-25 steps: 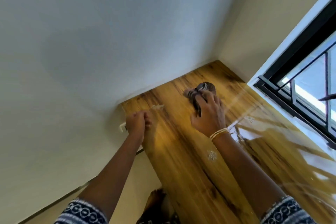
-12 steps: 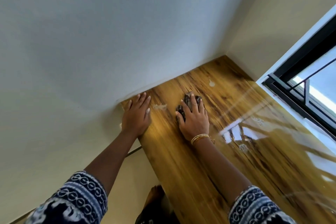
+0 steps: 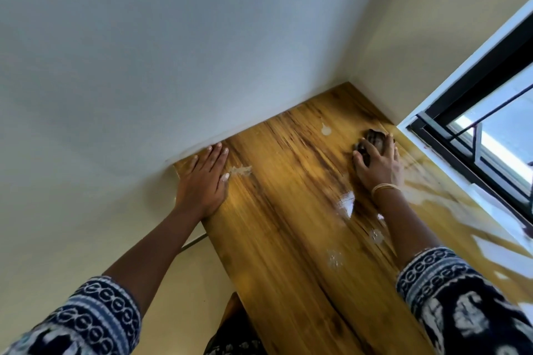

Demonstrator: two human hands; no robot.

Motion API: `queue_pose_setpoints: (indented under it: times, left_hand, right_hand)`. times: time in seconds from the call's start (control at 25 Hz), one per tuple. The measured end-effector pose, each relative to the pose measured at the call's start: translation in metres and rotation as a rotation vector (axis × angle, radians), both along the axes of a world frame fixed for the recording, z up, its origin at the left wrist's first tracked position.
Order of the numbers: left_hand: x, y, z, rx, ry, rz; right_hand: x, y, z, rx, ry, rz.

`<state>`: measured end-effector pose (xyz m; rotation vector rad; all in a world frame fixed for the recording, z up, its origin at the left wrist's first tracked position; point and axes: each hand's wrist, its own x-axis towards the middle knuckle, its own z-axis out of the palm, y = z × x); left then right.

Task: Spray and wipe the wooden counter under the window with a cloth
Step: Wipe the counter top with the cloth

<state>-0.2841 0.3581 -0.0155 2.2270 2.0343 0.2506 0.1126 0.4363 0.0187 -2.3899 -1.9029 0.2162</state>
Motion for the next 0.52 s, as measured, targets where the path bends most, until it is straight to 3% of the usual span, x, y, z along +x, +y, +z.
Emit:
queue_pose_setpoints:
  times: [0.08, 0.2, 0.36, 0.44, 0.52]
  left_hand:
    - [0.0, 0.001, 0.0, 0.0, 0.003, -0.003]
    - [0.0, 0.0, 0.0, 0.013, -0.008, -0.002]
    - [0.016, 0.009, 0.009, 0.006, -0.111, 0.009]
    - [0.036, 0.027, 0.019, -0.018, -0.192, -0.049]
    - [0.057, 0.05, 0.027, -0.033, -0.189, -0.138]
  right_hand:
    - [-0.032, -0.009, -0.003, 0.018, -0.031, 0.09]
    - [-0.094, -0.053, -0.01, 0.049, -0.122, 0.468]
    - [-0.095, -0.065, -0.009, 0.013, -0.03, 0.889]
    - [-0.07, -0.035, -0.004, 0.022, -0.074, 0.872]
    - [-0.032, -0.004, -0.002, -0.013, -0.092, 0.541]
